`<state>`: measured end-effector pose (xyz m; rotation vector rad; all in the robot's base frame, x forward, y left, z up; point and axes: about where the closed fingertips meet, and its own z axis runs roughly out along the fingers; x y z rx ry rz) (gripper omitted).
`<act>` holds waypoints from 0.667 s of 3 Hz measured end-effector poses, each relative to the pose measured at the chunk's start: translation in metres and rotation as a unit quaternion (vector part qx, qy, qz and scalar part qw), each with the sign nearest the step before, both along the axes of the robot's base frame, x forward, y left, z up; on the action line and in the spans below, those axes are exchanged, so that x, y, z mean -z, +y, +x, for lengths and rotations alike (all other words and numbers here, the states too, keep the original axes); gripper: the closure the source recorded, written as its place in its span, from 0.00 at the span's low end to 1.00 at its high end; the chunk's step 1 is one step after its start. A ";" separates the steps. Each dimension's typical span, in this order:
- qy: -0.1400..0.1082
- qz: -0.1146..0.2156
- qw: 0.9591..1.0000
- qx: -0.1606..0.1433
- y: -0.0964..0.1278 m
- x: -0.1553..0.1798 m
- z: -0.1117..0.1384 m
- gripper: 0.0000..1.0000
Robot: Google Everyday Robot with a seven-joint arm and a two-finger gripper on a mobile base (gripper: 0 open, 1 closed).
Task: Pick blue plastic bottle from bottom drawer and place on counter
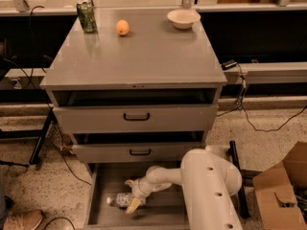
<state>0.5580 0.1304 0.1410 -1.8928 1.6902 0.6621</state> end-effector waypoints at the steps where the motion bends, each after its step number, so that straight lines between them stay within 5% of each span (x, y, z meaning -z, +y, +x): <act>1: 0.014 -0.009 1.000 -0.001 -0.002 0.012 -0.006 0.41; 2: 0.026 -0.017 1.000 0.001 -0.008 0.022 -0.015 0.62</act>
Offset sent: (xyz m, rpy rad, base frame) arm -0.0223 -0.0194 -0.0319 -0.0598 0.0793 -0.0113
